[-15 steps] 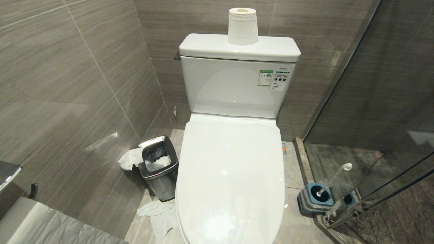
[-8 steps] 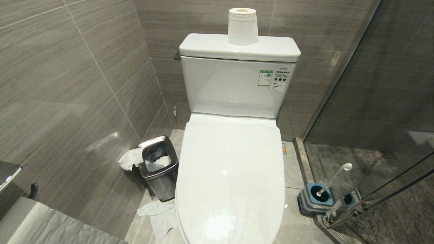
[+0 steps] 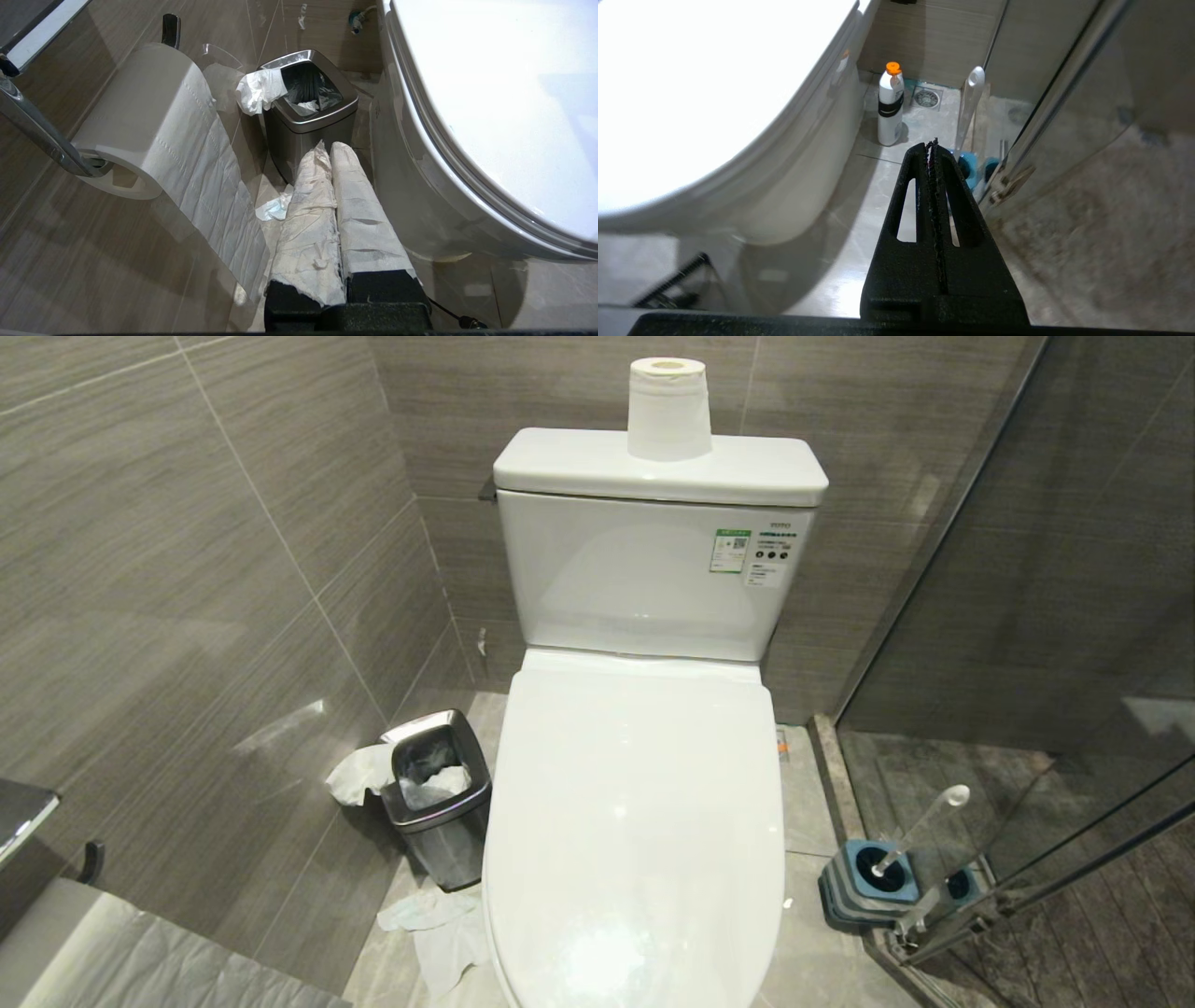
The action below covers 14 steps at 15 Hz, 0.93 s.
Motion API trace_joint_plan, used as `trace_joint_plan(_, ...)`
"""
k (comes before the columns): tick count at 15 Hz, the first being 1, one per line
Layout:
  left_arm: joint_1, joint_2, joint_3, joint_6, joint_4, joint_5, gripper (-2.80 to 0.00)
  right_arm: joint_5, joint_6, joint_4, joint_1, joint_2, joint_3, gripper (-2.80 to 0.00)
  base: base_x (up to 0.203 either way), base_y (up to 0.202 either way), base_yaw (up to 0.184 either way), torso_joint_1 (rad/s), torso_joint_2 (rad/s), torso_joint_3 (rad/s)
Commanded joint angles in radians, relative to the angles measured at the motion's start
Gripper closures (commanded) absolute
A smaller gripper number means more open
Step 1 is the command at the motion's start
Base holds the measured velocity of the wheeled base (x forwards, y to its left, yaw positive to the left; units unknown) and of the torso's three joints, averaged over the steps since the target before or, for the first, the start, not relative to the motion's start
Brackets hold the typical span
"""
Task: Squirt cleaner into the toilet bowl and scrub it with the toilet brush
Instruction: Use the left hand to lift the toilet lid slightly
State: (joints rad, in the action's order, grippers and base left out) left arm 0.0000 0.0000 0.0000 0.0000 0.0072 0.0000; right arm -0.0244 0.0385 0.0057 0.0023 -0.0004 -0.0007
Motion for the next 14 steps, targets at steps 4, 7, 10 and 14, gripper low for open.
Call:
trace_joint_plan(4, 0.0, 0.002, 0.0, 0.002, 0.0, 0.0, 0.0, 0.029, -0.072, 0.003, 0.001, 0.0, -0.005, 0.0, 0.0, 0.0, 0.0, 0.0, 0.0, 0.0)
trace_joint_plan(7, 0.0, 0.002, 0.0, 0.002, 0.0, 0.0, 0.0, 0.034, -0.083, 0.003, 0.001, 0.0, -0.005, 0.0, 0.0, 0.0, 0.0, 0.0, 0.0, 0.0)
trace_joint_plan(10, 0.0, 0.002, 0.0, 0.002, 0.0, 0.0, 0.0, 0.04, -0.089, 0.003, 0.001, 0.0, -0.005, 0.0, 0.0, 0.0, 0.0, 0.0, 0.0, 0.0)
trace_joint_plan(14, 0.0, 0.002, 0.0, 0.002, 0.0, 0.0, 0.0, 0.04, -0.089, 0.003, 0.001, 0.0, -0.005, 0.0, 0.0, 0.0, 0.0, 0.0, 0.0, 0.0)
